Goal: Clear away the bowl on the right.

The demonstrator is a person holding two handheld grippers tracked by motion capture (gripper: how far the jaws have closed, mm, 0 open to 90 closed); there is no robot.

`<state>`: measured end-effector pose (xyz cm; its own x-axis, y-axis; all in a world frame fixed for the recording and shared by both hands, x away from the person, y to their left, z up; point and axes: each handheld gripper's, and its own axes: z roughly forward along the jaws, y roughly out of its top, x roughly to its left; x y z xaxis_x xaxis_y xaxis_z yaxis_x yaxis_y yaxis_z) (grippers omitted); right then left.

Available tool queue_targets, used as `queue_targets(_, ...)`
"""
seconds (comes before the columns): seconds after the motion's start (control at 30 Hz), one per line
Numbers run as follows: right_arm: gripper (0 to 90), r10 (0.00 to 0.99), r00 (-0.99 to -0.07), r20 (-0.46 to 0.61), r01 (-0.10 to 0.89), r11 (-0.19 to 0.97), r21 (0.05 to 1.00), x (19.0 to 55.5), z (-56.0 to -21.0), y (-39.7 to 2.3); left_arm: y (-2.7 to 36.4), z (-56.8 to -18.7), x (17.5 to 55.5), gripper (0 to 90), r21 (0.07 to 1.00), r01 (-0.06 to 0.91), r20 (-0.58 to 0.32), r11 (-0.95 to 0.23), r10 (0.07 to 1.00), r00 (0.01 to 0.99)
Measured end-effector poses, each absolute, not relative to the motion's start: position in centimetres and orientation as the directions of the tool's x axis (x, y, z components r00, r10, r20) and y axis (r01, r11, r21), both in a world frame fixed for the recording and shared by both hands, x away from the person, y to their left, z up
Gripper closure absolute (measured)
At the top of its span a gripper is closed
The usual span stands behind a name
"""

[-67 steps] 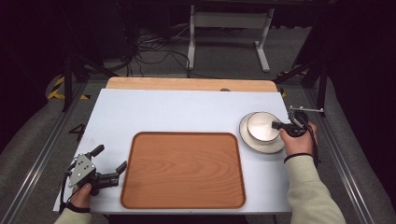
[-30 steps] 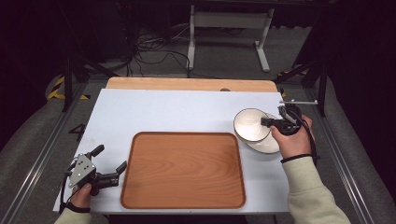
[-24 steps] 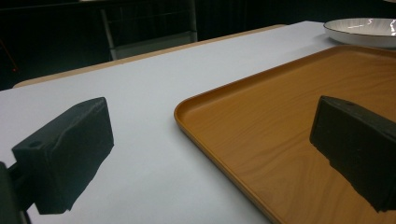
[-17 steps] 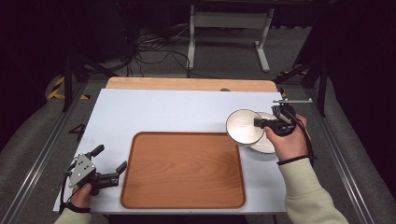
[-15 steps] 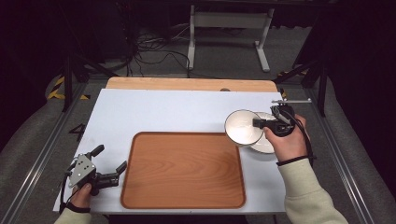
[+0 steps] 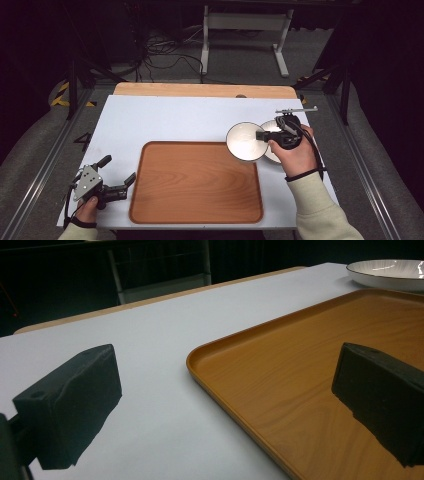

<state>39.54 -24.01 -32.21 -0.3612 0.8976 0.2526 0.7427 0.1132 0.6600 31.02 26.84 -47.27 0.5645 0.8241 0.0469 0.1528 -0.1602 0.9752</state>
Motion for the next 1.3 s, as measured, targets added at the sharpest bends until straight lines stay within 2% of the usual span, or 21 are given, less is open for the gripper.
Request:
queue_targets(0.93, 80.5, 0.815, -0.486, 0.316, 0.738, 0.188, 0.648, 39.1, -32.5, -17.9, 26.8, -47.3, 31.0, 0.2, 0.975, 0.153, 0.047, -0.161, 0.823, 0.566)
queue_targets(1.3, 80.3, 0.771, -0.511, 0.38, 0.745, 0.177, 0.643, 38.9, -33.6, -16.3, 26.8, -47.3, 31.0, 0.2, 0.975, 0.153, 0.047, -0.161, 0.823, 0.567)
